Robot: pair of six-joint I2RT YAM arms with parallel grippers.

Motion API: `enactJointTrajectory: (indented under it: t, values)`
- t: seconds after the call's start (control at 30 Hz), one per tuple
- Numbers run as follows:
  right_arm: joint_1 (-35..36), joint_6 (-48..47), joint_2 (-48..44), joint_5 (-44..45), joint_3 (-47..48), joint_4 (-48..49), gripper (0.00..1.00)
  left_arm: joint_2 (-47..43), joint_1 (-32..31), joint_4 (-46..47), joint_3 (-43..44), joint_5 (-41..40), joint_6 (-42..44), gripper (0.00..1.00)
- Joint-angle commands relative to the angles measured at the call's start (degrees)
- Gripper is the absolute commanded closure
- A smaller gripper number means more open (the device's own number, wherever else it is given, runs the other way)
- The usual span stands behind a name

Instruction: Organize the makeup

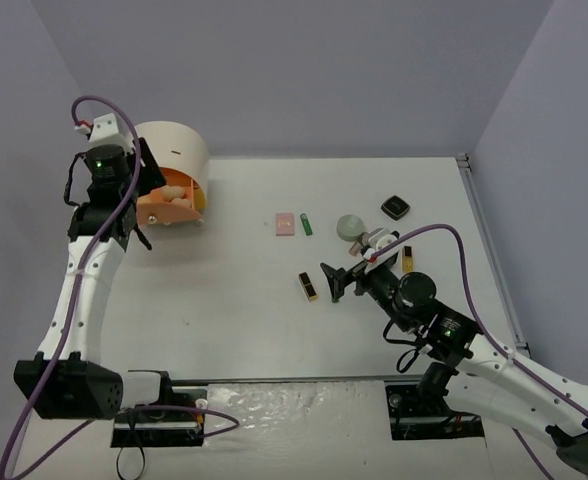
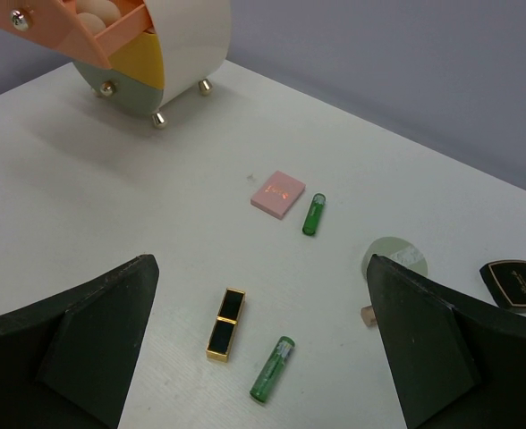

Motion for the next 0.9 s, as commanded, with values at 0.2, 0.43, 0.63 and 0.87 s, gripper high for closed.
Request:
enactJointTrajectory:
  t: [0.2, 0.43, 0.63, 0.87]
  values:
    - [-0.3, 0.3, -1.5, 1.7, 0.5, 3.3, 0.00, -13.8, 0.4, -2.3, -15.2, -0.5, 0.2, 0.39]
    - [-0.3, 0.6, -3.0, 1.4, -0.3, 3.4, 0.00, -12.9, 2.7, 5.6, -22.6, 2.4, 5.1, 0.39]
    - [-0.3, 0.6, -3.8, 1.2, -0.7, 3.5, 0.00, -9.5, 4.6, 11.5, -23.6, 4.7, 7.2, 0.40]
    - [-0.2, 0.5, -4.4, 1.3, -0.9, 3.6, 0.00, -7.7, 4.6, 14.4, -22.2, 6.0, 7.7, 0.50]
